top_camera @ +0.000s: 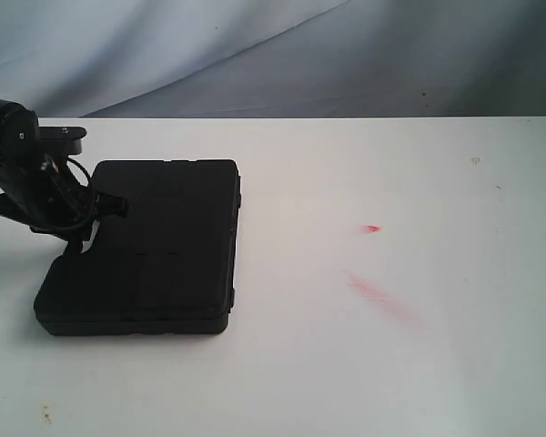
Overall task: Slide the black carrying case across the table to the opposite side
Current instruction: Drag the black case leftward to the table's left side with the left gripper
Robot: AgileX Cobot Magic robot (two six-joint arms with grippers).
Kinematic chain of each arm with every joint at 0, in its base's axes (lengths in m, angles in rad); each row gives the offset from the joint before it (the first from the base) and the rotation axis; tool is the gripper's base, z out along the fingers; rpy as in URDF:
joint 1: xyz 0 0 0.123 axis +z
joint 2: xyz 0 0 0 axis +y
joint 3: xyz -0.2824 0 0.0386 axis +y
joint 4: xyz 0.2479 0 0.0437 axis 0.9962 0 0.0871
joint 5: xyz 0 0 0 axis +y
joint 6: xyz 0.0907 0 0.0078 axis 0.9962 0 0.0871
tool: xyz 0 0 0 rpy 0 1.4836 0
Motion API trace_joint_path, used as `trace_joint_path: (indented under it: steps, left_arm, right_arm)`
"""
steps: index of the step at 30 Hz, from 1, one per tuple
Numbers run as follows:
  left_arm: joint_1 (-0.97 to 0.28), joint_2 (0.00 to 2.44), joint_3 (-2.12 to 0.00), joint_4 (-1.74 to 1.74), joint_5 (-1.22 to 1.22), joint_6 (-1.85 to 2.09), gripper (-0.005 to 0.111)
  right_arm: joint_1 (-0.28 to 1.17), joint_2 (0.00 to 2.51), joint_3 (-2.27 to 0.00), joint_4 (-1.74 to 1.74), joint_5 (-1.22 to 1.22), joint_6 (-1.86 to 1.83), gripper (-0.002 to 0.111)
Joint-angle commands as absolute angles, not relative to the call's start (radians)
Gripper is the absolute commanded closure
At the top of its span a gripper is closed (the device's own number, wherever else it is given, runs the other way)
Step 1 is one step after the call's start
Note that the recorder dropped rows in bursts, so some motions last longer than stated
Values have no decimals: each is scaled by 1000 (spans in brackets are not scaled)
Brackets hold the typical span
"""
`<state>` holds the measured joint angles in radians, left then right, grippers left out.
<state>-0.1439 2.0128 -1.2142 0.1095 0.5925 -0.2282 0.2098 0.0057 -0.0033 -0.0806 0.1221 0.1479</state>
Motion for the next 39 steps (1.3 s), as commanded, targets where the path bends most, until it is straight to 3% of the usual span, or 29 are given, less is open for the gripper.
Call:
trace_joint_path:
  steps: [1,14,26,39]
  left_arm:
    - [-112,2015,-1214,136,604,-201,107]
    - [-86,2015,-1214,110,615,-201,105]
    - [-86,2013,-1214,87,615,-201,76]
    - [-86,1955,-1214,87,624,-201,72]
  right_arm:
    - [207,0,0,-77,122,139,108]
    - [207,0,0,-77,122,139,108]
    - [207,0,0,-77,122,139,108]
    - [207,0,0,-77,122,139,108]
